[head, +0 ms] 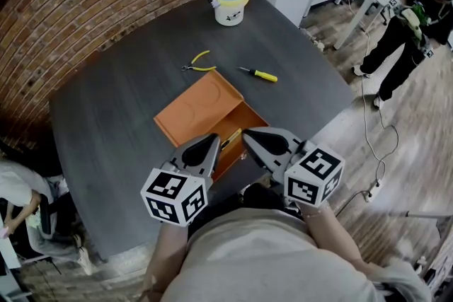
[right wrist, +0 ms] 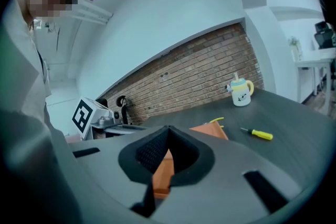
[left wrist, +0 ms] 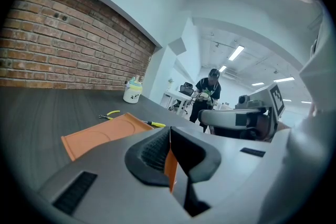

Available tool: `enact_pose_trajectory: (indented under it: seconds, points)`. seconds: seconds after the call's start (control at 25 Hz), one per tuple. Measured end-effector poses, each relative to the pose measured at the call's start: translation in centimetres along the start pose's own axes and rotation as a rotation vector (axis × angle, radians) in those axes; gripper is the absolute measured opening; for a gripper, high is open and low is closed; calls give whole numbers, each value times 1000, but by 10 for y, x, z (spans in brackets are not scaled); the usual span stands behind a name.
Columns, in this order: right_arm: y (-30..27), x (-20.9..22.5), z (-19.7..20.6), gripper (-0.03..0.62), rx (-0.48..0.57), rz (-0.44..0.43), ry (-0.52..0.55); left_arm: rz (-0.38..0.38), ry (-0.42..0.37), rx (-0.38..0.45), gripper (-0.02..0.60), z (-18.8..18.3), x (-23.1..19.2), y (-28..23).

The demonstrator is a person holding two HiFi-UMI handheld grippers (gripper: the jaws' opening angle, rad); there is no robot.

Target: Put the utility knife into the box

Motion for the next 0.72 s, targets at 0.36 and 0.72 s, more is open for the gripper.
enact_pose_trajectory:
  seconds: [0.36,0.72]
  points:
    - [-1,0,4,5,-17,-1,-9,8,-2,-22,25,4,0,1]
    - [-2,-4,13,5,-41,-8,-15,33,-1,-72,25,16,4,0]
Point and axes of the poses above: the fingertips, and each gripper's own axes: y backward along the fingers, x to its right, z out of its underside, the point moved 10 cm from there along y, backward along the fingers, and after that the axes turned 4 degrees about -z, right-handed, at the moved point
